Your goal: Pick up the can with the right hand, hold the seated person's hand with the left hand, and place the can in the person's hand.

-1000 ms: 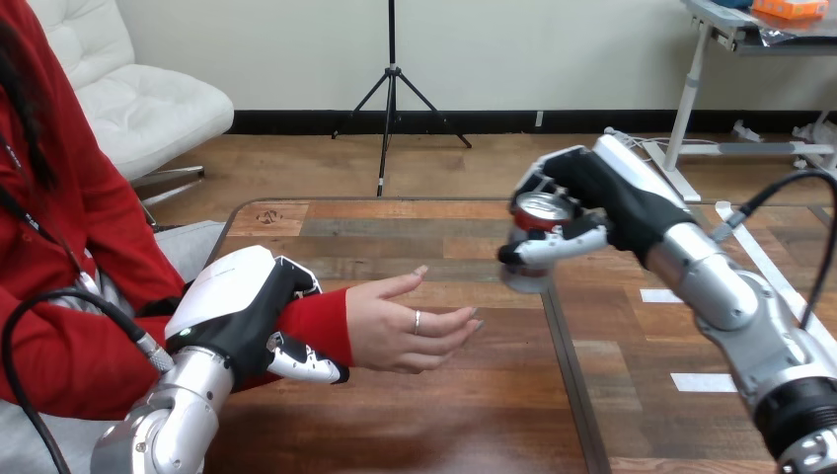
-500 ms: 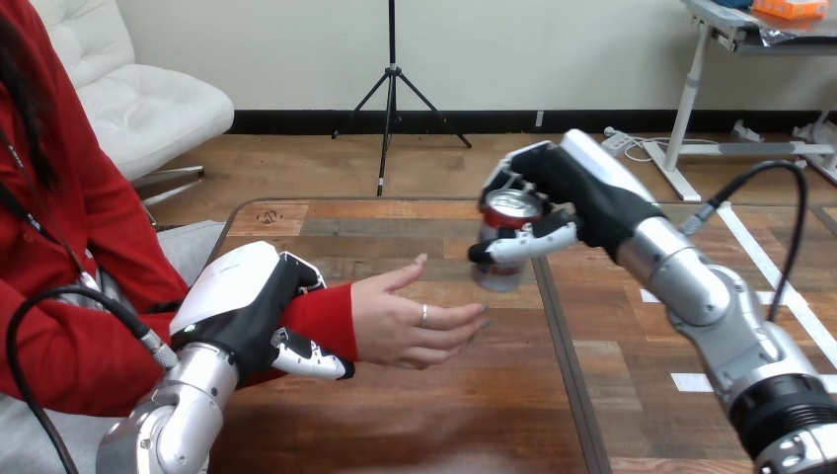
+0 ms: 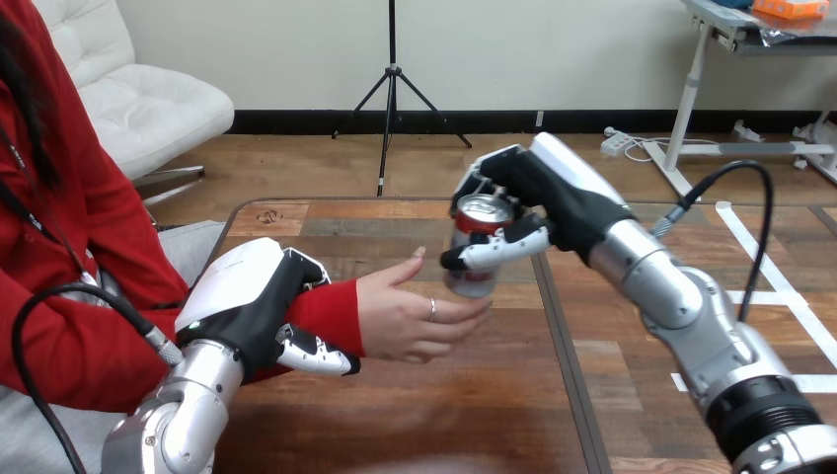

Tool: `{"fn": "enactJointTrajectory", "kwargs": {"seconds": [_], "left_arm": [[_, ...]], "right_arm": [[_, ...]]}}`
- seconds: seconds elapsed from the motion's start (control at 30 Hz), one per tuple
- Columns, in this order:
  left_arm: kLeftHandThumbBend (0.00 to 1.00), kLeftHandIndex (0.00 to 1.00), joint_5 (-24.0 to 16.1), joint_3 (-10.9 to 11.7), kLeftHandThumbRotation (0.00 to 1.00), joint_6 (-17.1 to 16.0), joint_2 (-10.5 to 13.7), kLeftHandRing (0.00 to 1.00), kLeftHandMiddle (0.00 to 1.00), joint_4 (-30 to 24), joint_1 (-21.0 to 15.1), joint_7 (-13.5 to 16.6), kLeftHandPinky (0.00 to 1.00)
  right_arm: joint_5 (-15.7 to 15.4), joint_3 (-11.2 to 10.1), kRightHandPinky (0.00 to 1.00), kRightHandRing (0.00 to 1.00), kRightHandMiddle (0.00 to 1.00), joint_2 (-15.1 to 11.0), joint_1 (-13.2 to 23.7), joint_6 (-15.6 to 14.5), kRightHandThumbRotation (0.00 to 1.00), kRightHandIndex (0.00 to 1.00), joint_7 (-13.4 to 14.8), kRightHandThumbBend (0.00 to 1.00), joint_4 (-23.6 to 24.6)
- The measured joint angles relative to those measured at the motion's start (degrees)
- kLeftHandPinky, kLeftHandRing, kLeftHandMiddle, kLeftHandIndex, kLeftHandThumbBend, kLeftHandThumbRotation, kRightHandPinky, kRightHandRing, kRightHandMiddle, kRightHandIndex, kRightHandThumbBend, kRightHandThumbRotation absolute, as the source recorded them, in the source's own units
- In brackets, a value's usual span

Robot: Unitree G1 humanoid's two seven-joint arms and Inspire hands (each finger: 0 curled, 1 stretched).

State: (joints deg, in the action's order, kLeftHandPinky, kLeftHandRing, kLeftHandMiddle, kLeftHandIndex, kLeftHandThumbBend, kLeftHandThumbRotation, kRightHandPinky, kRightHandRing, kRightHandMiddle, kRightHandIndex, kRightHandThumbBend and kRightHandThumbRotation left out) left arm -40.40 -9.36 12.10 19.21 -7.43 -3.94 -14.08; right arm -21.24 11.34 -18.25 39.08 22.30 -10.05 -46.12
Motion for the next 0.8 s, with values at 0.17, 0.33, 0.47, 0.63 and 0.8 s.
{"fn": "enactJointTrajectory", "kwargs": {"seconds": [0.17, 0.33, 0.47, 0.63, 0.8], "left_arm": [[0.69, 0.35, 0.0, 0.0, 0.0, 0.0, -0.2, 0.25, 0.34, 0.0, -0.3, 0.0, 0.19], [0.69, 0.35, 0.0, 0.0, 0.0, 0.1, -0.5, 0.25, 0.34, 0.0, -0.6, 0.0, 0.18], [0.68, 0.35, 0.0, 0.0, 0.0, 0.1, -0.7, 0.24, 0.34, 0.0, -0.8, 0.0, 0.18], [0.68, 0.35, -0.1, 0.0, 0.0, 0.2, -0.9, 0.25, 0.34, 0.0, -1.0, 0.0, 0.18], [0.68, 0.35, -0.1, 0.0, 0.0, 0.4, -1.1, 0.25, 0.34, 0.0, -1.1, 0.0, 0.19]], "right_arm": [[-0.1, 0.2, 0.27, 0.31, 0.39, 0.9, 0.0, 0.0, 0.0, 0.45, 0.0, 0.66, 0.0], [-0.4, 0.4, 0.27, 0.31, 0.39, 1.6, 0.0, 0.0, 0.0, 0.45, 0.0, 0.65, 0.0], [-0.7, 0.5, 0.26, 0.31, 0.39, 2.2, 0.0, -0.4, 0.0, 0.45, 0.0, 0.65, 0.0], [-1.1, 0.7, 0.26, 0.31, 0.39, 2.8, 0.0, -0.9, 0.0, 0.45, -0.1, 0.64, 0.0], [-1.2, 1.1, 0.27, 0.31, 0.39, 3.3, 0.0, -1.3, 0.0, 0.45, -0.5, 0.63, 0.0]]}}
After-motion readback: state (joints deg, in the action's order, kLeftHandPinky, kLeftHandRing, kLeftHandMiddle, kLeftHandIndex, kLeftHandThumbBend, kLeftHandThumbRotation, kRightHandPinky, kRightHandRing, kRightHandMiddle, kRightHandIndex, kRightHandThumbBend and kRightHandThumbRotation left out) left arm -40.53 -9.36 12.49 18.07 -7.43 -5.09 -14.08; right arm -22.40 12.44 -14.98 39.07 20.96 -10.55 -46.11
